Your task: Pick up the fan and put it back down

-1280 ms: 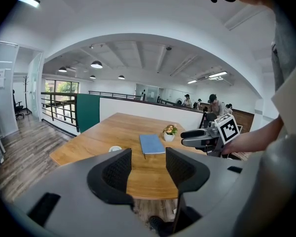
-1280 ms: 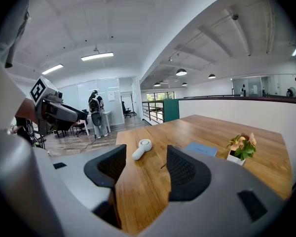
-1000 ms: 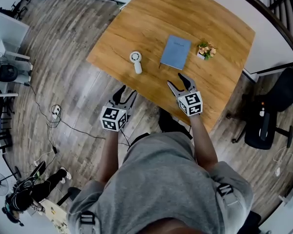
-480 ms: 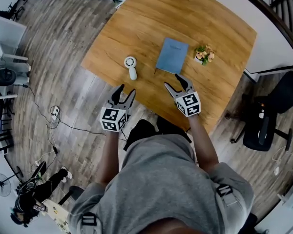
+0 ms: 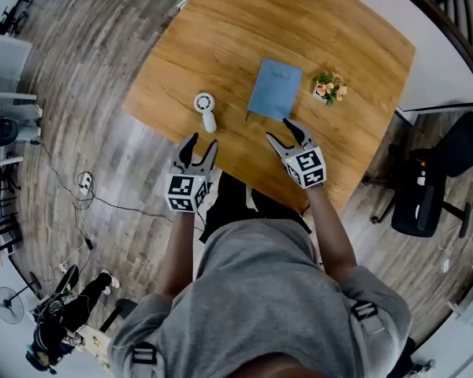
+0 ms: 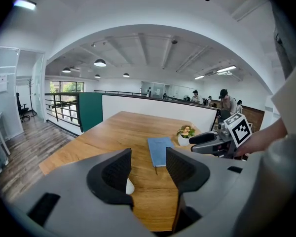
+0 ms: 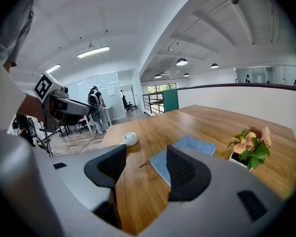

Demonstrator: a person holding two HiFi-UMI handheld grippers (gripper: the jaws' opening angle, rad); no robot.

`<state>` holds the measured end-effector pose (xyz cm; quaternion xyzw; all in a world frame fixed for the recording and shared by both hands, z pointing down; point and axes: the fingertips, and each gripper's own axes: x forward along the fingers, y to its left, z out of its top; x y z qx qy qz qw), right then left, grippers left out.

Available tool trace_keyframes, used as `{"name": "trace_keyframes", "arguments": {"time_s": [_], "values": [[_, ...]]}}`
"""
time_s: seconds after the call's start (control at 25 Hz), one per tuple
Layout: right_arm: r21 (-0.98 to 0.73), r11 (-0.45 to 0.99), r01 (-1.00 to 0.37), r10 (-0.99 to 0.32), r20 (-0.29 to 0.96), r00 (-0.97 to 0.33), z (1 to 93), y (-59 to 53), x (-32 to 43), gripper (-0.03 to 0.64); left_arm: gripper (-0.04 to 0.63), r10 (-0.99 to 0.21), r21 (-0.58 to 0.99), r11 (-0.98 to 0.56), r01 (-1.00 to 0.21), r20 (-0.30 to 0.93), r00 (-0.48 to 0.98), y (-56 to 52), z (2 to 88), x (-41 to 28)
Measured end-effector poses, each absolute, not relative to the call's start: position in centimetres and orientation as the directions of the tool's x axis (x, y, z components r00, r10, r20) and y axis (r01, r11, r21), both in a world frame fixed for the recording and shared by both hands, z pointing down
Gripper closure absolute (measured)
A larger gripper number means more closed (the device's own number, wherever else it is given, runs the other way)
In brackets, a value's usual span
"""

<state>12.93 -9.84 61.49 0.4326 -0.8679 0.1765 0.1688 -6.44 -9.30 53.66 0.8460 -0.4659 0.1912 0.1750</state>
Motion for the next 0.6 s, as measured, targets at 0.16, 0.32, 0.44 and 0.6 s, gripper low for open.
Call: {"name": "trace_keyframes", "arguments": {"time_s": [0.16, 0.32, 0.44, 0.6], "values": [[-0.158, 0.536, -0.829, -0.706, 0.454, -0.543, 62.3, -11.6, 13.1, 0.353, 0.362, -0.732, 0.118, -0.482, -0.868, 0.49, 0.473, -11.0, 55.0, -7.6], [-0.14, 0.566, -0.813, -0.676, 0.486, -0.554, 63.7, -12.7, 11.8, 0.353, 0.357, -0.725, 0.143, -0.464, -0.874, 0.506, 0.467, -12.6, 56.9, -9.0], [-0.133, 0.58, -0.803, -0.655, 0.51, -0.558, 64.5, -13.3, 11.0, 0.351, 0.35, -0.713, 0.165, -0.454, -0.875, 0.522, 0.468, -13.4, 58.4, -9.5], [-0.133, 0.588, -0.798, -0.635, 0.535, -0.557, 65.1, -13.6, 10.3, 0.351, 0.334, -0.694, 0.194, -0.449, -0.872, 0.539, 0.477, -14.5, 60.0, -9.6]]}}
